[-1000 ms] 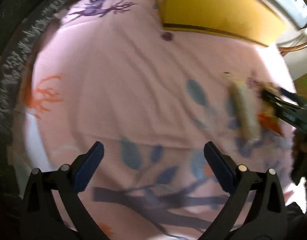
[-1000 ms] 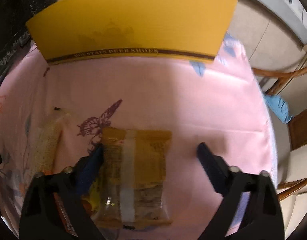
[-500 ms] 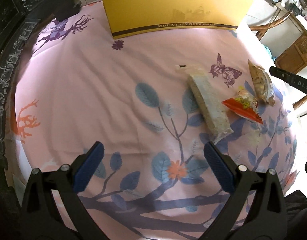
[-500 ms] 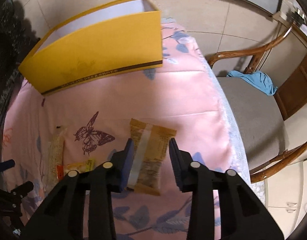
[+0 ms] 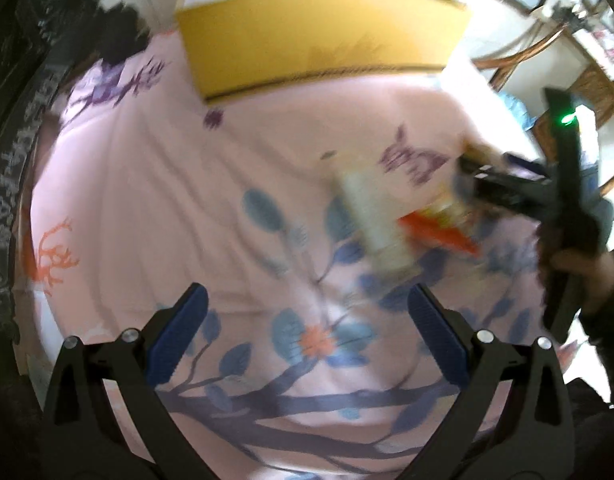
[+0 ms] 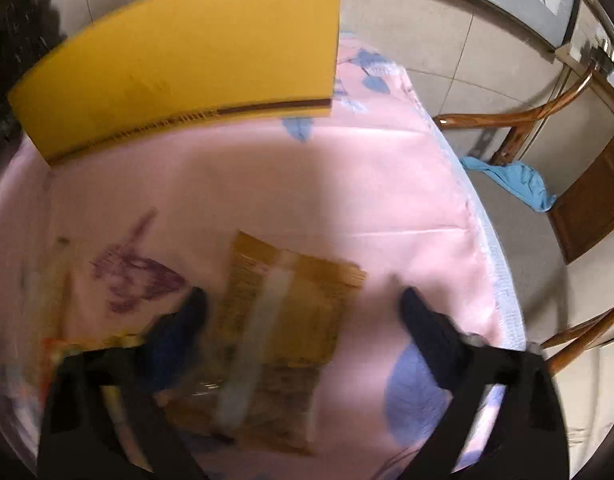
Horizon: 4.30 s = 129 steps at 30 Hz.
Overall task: Organize snacks
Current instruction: 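Grasp orange-strip pack with left tool while right tool lifts tan pack toward box, then lower orange-strip pack with left tool while right tool lowers tan pack into box, then move both open tools back over the clear tube snack on the tablecloth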
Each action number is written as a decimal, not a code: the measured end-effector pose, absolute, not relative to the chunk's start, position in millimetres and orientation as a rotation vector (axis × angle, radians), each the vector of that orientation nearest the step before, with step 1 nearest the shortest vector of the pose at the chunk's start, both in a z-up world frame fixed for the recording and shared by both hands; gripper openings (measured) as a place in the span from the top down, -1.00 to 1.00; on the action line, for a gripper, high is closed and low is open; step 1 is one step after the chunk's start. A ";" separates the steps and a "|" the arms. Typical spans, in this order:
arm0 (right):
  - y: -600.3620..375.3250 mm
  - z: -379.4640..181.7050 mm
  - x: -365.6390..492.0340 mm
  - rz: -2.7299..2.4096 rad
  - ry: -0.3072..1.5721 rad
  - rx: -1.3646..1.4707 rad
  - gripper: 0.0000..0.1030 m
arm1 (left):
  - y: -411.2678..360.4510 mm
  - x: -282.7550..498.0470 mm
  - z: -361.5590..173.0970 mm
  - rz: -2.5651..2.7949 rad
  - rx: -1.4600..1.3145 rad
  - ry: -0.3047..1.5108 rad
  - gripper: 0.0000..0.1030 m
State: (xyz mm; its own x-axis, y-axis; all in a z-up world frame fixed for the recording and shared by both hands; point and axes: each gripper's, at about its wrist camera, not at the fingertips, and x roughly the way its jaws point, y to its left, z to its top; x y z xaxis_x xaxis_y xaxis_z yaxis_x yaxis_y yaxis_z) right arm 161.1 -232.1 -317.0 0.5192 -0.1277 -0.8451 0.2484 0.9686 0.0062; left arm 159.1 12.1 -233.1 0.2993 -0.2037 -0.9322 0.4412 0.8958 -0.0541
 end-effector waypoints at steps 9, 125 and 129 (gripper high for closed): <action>-249.3 -295.0 129.7 -0.253 1.055 0.275 0.13 | -40.1 153.9 -224.0 -0.590 0.322 1.045 -0.96; -220.8 -206.3 172.7 -0.039 1.014 0.018 -0.97 | 53.0 187.2 -212.2 0.006 0.445 1.063 -0.96; -159.2 -249.2 182.8 0.156 1.084 -0.201 -0.97 | 62.9 113.9 -239.9 -0.062 0.485 1.163 -0.96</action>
State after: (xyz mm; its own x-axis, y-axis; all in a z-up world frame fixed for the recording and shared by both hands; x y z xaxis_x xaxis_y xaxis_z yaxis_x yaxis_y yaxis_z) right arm 182.8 -159.2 -249.2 0.4601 0.0280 -0.8874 -0.2238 0.9709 -0.0854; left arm 113.9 62.9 -239.9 0.4069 0.1997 -0.8914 0.2936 0.8955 0.3346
